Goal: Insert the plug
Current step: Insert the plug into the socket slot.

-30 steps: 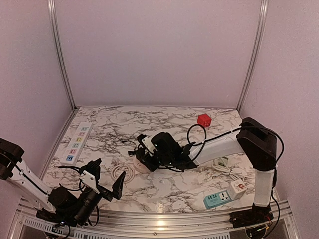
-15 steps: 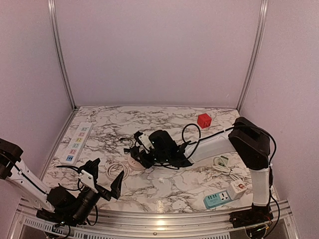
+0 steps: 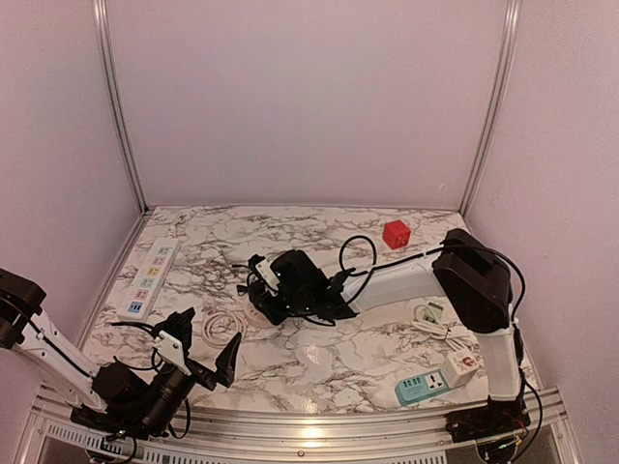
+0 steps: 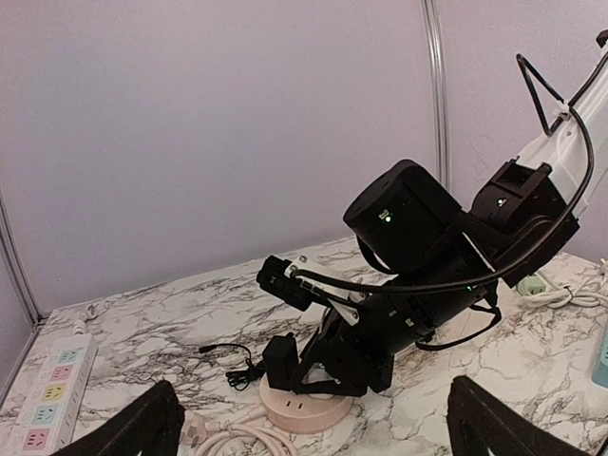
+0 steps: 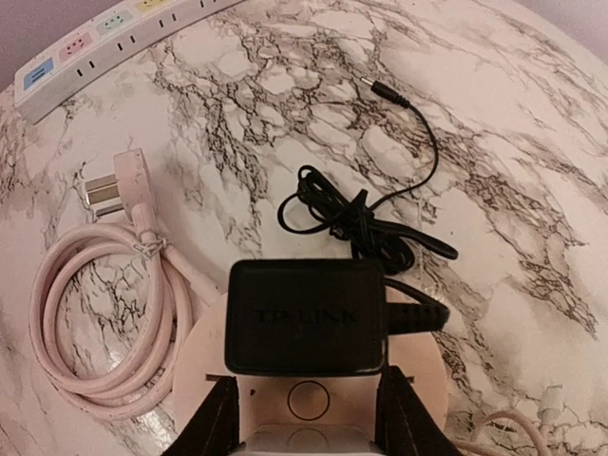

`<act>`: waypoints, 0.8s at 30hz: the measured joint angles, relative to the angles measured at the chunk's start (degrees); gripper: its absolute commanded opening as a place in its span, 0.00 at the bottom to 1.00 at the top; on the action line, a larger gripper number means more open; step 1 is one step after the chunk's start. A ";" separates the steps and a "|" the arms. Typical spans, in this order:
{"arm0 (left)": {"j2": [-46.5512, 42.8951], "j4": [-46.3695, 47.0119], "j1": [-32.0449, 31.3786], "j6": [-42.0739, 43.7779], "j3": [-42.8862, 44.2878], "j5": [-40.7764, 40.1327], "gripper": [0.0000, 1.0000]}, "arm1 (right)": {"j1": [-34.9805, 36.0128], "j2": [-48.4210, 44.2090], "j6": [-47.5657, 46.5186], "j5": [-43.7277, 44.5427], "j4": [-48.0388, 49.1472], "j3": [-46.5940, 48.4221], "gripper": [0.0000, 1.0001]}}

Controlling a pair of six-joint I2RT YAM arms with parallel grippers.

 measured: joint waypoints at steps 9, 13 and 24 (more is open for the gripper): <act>-0.87 0.02 0.00 -0.02 -0.24 0.00 0.99 | 2.01 2.01 0.15 5.81 -1.38 2.58 0.00; -0.87 0.00 0.00 -0.02 -0.33 0.00 0.99 | 2.14 2.03 0.37 6.38 -1.29 2.60 0.01; -0.83 0.02 0.00 -0.02 -0.33 0.00 0.99 | 2.14 1.31 0.42 6.43 -1.29 2.51 0.38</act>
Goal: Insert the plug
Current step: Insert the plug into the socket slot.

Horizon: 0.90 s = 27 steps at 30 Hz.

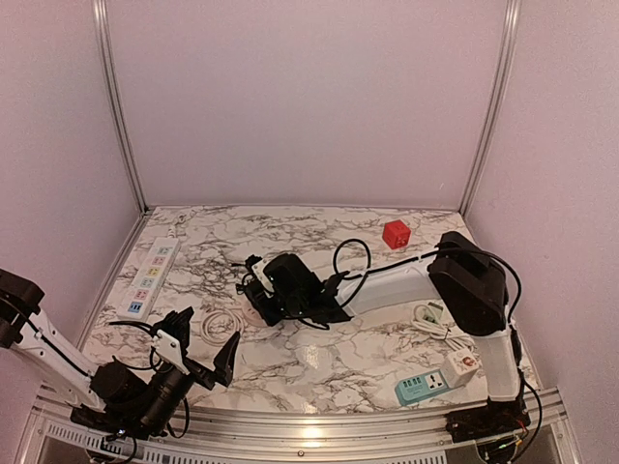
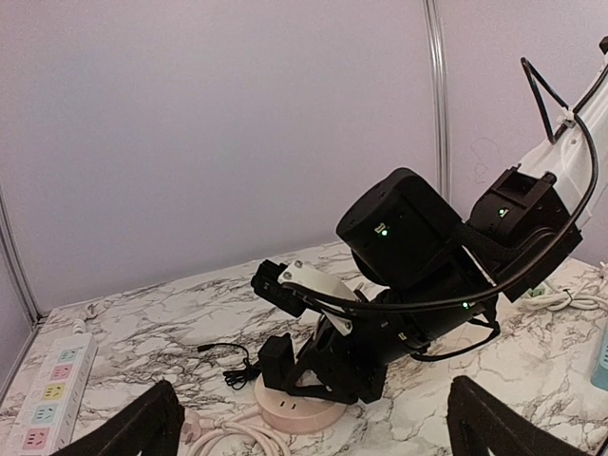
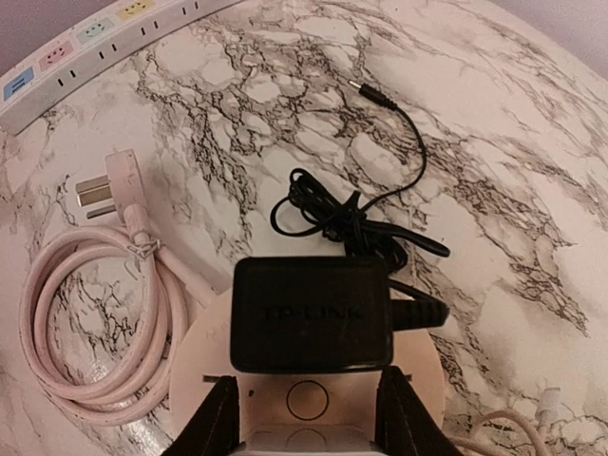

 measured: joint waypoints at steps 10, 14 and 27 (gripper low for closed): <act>0.39 -0.02 0.00 0.02 0.00 0.00 0.99 | 0.50 -2.58 0.61 1.53 -3.17 -1.99 0.59; 0.39 -0.02 0.00 0.02 0.00 0.00 0.99 | 0.66 -3.45 0.96 2.08 -5.42 -2.01 0.70; 0.39 -0.02 0.02 0.00 0.00 0.00 0.99 | 1.97 -8.15 -0.35 4.39 -18.51 -5.79 0.98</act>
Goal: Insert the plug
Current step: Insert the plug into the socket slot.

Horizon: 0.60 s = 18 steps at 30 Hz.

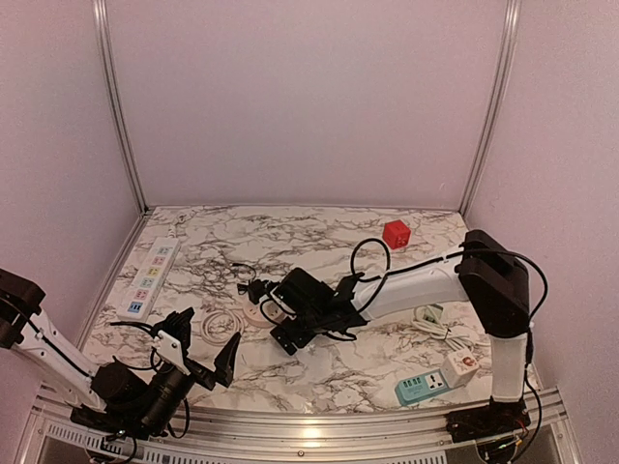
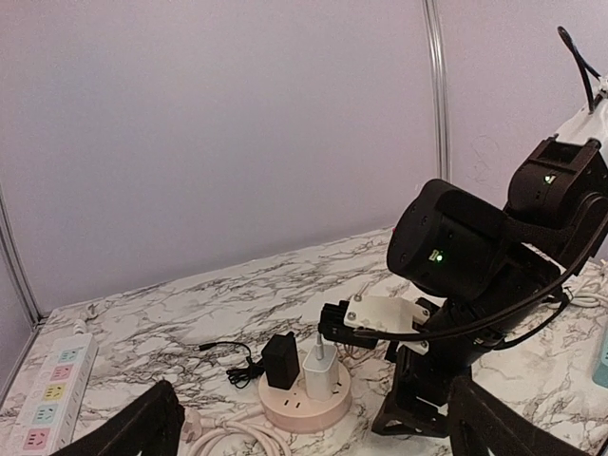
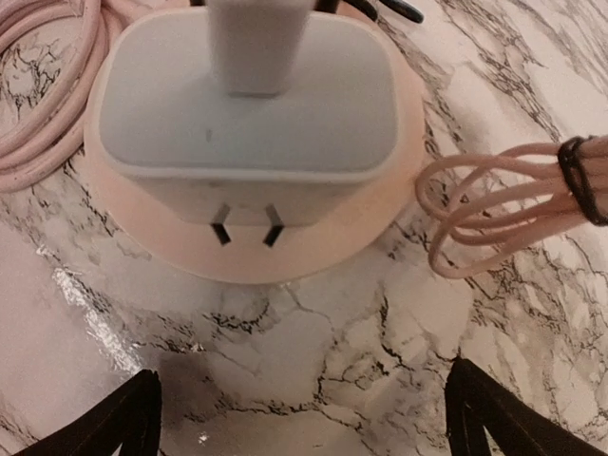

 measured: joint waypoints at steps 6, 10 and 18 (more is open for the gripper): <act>0.02 0.02 0.00 0.02 0.00 0.00 0.99 | 1.66 -3.96 -1.40 3.37 -2.56 -1.22 0.99; 0.09 0.00 0.00 0.02 0.00 0.00 0.99 | 3.37 -5.81 -3.04 5.42 -1.92 -1.44 0.98; 0.79 0.00 0.02 0.04 0.02 -0.02 0.99 | 7.32 -4.13 -6.12 5.70 1.53 -1.77 0.99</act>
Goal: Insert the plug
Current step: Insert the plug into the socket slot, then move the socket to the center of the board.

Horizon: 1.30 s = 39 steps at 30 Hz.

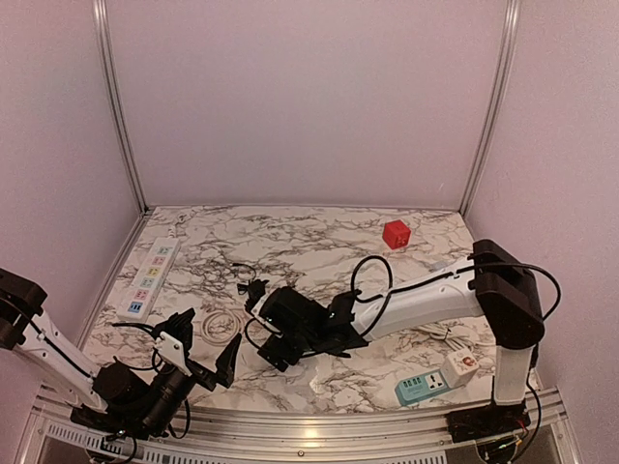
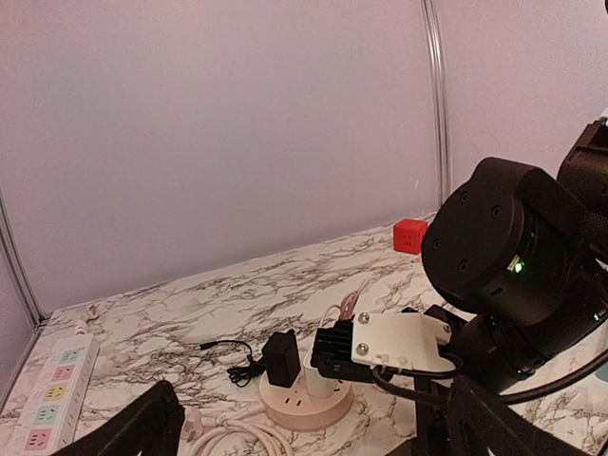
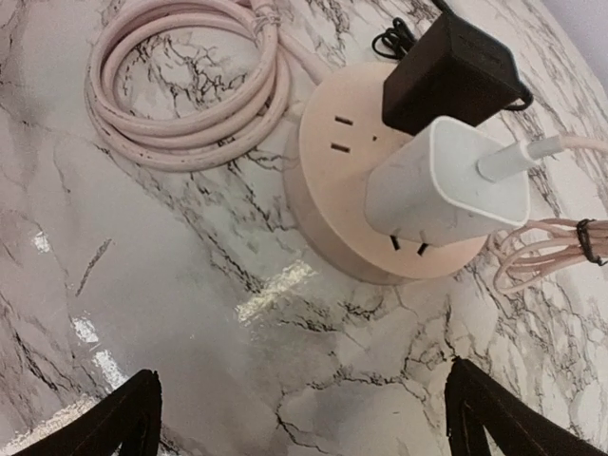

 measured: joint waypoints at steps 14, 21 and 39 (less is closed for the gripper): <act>0.94 0.00 0.33 0.24 0.07 0.00 0.99 | 0.44 5.35 -1.07 0.55 3.65 1.64 0.99; 1.46 0.00 0.35 0.28 0.09 -0.02 0.99 | -2.84 4.35 0.72 -1.38 7.06 -1.31 0.98; 2.43 0.00 0.61 0.44 0.85 -0.04 0.99 | -13.31 -1.44 6.51 -1.09 7.08 -9.44 0.98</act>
